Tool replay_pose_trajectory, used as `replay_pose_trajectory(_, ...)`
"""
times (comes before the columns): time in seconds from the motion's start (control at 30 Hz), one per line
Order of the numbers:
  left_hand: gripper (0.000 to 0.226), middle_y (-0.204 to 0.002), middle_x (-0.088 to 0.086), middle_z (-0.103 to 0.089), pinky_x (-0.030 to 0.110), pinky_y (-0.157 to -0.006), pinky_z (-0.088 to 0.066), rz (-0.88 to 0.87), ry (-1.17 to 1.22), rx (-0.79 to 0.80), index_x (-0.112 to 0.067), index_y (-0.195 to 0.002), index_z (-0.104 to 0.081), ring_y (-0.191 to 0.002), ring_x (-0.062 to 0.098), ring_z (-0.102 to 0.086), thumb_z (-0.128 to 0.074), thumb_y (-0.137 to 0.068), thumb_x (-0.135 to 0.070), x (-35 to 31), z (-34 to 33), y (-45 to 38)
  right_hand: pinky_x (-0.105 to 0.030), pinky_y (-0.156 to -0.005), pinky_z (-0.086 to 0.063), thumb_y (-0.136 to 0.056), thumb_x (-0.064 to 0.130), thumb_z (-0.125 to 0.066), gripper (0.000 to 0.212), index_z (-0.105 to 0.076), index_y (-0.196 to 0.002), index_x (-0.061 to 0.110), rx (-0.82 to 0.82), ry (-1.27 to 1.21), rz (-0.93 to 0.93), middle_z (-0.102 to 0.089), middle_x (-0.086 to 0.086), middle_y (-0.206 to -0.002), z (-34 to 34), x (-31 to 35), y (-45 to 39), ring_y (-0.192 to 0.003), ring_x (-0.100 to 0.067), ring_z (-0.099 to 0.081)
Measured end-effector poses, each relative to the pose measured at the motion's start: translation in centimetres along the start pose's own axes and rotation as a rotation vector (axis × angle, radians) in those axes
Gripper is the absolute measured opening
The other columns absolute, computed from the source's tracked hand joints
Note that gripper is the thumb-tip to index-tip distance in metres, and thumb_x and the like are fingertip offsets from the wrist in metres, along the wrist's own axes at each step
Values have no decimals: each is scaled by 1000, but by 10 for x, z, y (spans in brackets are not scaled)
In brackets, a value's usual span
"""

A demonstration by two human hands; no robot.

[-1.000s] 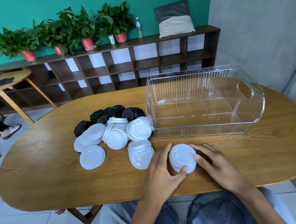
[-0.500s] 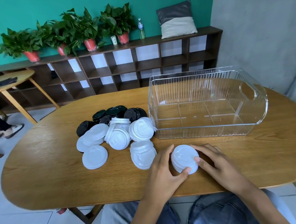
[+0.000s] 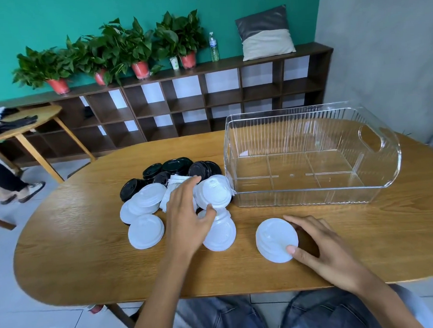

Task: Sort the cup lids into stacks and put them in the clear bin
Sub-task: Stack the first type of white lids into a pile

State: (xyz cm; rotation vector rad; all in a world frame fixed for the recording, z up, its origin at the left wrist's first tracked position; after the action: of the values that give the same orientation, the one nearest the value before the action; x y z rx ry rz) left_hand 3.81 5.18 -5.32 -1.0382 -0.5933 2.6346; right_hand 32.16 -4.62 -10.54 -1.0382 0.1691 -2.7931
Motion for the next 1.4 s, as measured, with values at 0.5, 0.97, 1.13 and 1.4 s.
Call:
replay_pose_trajectory(0.5, 74, -126, -5, -46, 38, -103, -40, 16, -200, 84, -23, -141, -57, -125, 21, -45, -83, -77, -52, 20, -7, -23, -27, -100, -38, -77, 75, -56, 69, -46, -139, 47, -3, -47, -34, -50, 33, -123, 2, 0, 0, -123, 2, -41)
replay_pose_trajectory(0.97, 80, -125, -19, -57, 16, -96, -44, 42, 147, -58, -30, -133, -57, -117, 0, -53, -72, -67, -72, -7, -11, 29, -28, -98, -41, -74, 78, -57, 69, -48, -136, 47, -36, -31, -43, -51, 35, -124, -1, -2, -1, -123, 5, -42)
replay_pose_trajectory(1.13, 67, -118, -12, -59, 22, -97, -45, -106, 162, -23, -23, -121, -61, -111, 8, -57, -80, -70, -61, -27, -30, 56, -29, -98, -41, -74, 78, -58, 69, -49, -135, 47, -39, -30, -42, -52, 34, -123, -2, 0, -1, -121, 4, -43)
replay_pose_trajectory(1.4, 75, -128, -15, -56, 8, -105, -35, -131, 181, -29, -18, -132, -62, -120, 7, -55, -76, -73, -62, -43, -45, 65, -28, -97, -42, -85, 72, -52, 57, -51, -135, 45, -47, -49, -22, -54, 31, -122, -2, -1, -1, -119, 1, -45)
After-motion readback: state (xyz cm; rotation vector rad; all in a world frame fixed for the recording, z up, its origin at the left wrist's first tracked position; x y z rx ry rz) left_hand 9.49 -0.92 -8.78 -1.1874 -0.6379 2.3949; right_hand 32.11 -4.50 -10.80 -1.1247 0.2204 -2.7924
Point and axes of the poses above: each hand's wrist, its own y-axis away from the middle knuckle, its own z-axis out of the back of the hand, x = y × z, the point moved 2 cm from there along -y, towards the middle knuckle
